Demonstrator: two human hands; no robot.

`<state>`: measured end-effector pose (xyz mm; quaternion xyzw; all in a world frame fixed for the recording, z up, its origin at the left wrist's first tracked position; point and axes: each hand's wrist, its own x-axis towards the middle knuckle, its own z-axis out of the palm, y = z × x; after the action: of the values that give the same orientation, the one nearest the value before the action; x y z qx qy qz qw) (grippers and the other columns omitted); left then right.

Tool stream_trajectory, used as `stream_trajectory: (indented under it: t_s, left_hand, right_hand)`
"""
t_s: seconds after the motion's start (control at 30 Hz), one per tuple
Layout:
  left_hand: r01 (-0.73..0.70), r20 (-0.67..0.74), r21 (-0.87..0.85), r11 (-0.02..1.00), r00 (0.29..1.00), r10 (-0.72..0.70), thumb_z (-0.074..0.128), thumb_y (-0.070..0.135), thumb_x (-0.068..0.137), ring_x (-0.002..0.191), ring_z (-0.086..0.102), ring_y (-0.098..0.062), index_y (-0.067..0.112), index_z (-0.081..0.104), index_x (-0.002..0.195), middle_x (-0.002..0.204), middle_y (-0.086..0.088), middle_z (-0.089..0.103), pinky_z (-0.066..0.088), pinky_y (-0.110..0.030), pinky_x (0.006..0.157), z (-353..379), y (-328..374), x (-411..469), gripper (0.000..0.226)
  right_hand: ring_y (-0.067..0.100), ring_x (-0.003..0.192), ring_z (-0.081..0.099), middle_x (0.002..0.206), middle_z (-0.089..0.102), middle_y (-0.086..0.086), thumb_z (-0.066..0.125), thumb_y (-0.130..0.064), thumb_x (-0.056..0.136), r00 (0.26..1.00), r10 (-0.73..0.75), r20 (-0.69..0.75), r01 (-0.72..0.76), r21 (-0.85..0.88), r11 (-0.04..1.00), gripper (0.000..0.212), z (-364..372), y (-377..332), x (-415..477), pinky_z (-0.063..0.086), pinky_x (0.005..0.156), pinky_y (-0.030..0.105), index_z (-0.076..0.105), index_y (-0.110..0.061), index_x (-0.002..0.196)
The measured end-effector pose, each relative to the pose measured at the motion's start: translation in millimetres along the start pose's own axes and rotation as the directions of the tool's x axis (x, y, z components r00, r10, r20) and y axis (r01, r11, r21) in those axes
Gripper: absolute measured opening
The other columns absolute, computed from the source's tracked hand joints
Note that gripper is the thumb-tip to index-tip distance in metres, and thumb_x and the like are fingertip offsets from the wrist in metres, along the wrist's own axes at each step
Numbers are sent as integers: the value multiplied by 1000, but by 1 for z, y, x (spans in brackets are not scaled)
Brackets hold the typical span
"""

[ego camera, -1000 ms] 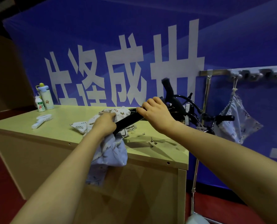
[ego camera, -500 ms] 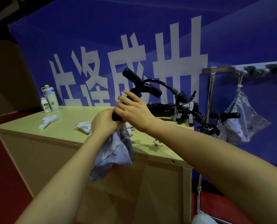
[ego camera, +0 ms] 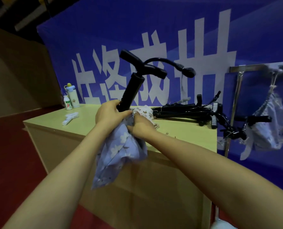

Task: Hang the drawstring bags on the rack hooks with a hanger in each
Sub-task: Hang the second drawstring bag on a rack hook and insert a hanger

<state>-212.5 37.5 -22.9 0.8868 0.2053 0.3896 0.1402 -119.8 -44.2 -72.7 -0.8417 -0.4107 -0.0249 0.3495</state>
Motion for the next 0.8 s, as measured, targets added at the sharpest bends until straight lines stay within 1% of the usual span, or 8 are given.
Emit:
stream_trajectory:
  t_s: [0.13,0.27,0.37,0.5,0.6,0.7,0.77,0.8]
  left_hand:
    - [-61,12,-20,998,998,62,69,44,76,88,63,-24,20,68,105,95,-4,71,49,-34,67,-1,29,3,37]
    - [-69,-3,-28,997,998,69,68,44,78,81,57,-22,16,67,100,79,2,57,34,-30,63,2,71,12,35]
    - [-76,20,-89,993,997,78,67,44,78,77,55,-22,17,68,95,76,2,56,34,-30,62,10,113,17,32]
    - [-112,59,-193,975,990,126,67,47,77,74,58,-24,13,66,86,75,-6,62,39,-31,57,18,172,25,35]
    - [-113,79,-340,934,986,148,68,43,74,80,64,-30,8,68,83,81,-15,69,50,-40,67,36,221,26,36]
    - [-99,133,-465,880,975,179,70,41,75,84,66,-29,12,69,84,85,-13,71,55,-42,76,63,258,20,30]
    - [-74,196,-532,843,958,208,70,40,77,89,66,-27,12,71,95,92,-12,72,55,-41,81,88,282,12,33]
    - [-60,237,-554,831,945,227,70,39,77,92,66,-26,13,71,100,96,-11,73,54,-39,81,102,291,8,35]
  right_hand:
    - [34,99,60,110,60,9,49,-21,89,984,105,-147,-104,10,994,23,-19,6,2,41,68,33,56,-15,110]
    - [36,89,57,100,62,19,44,-13,91,963,167,-212,-116,235,965,19,-66,24,-3,37,66,33,59,-5,100]
    - [29,73,50,76,55,14,43,-11,91,933,241,-268,-119,403,908,20,-108,42,-11,38,63,35,51,-9,73]
    - [25,60,45,67,48,16,41,-9,89,878,357,-318,-116,582,805,18,-171,66,-34,37,57,36,48,-8,72]
    - [24,65,47,70,50,17,40,-2,85,816,416,-401,-99,612,785,17,-221,93,-57,36,56,31,50,-6,72]
    - [25,70,56,73,61,17,43,-2,84,783,464,-415,-95,658,747,19,-256,120,-79,45,61,34,59,-2,74]
    - [23,57,57,63,62,12,46,-5,87,764,520,-381,-141,689,711,22,-280,144,-99,45,56,31,60,-3,71]
    - [20,47,51,52,55,9,46,-6,87,756,553,-350,-174,708,684,25,-290,154,-108,39,50,28,54,-7,63]
